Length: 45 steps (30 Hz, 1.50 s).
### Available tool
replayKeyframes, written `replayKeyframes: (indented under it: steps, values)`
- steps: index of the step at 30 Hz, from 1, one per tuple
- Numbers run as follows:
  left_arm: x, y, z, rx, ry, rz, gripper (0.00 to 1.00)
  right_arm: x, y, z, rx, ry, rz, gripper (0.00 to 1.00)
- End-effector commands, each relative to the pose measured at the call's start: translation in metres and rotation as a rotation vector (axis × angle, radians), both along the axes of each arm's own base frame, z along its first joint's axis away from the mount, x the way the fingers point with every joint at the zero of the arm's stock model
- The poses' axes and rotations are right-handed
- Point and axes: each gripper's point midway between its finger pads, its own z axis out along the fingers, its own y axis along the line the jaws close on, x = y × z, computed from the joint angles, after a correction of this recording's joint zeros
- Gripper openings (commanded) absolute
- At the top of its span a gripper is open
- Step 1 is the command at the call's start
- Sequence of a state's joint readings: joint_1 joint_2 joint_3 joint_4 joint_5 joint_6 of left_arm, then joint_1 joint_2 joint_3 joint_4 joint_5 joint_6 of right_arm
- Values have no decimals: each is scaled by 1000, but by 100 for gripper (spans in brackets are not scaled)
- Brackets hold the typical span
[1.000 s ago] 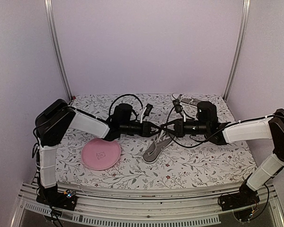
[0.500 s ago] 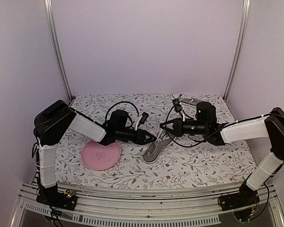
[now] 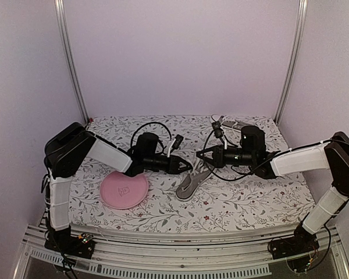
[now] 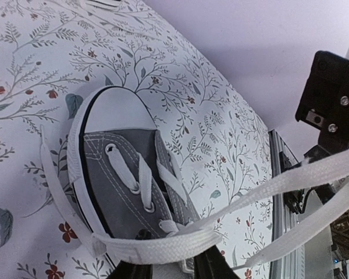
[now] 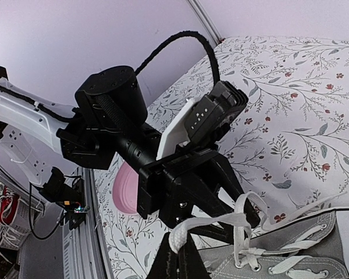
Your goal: Tie the shoes
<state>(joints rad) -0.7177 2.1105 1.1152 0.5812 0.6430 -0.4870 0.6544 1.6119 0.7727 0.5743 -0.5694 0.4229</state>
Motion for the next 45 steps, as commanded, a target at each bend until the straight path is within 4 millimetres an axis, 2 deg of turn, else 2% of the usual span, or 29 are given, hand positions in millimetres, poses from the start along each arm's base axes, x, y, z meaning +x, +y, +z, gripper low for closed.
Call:
replayKeyframes:
  steps: [1, 9, 20, 33, 45]
  values:
    - [16, 1, 2, -23, -22, 20, 20, 3, 0, -4, -3, -21, -16, 2]
    - [16, 3, 5, -30, -26, 20, 0, 7, 1, -4, -8, -58, -24, 2]
    - [2, 14, 6, 4, 26, 27, 0, 15, 3, -4, -41, -139, -50, 2]
    - [-7, 17, 1, 46, 142, 50, 0, 9, 14, -10, -96, -240, -69, 2]
    - [-6, 20, -9, 91, 208, 95, 0, 12, 18, 15, -104, -375, -159, 2]
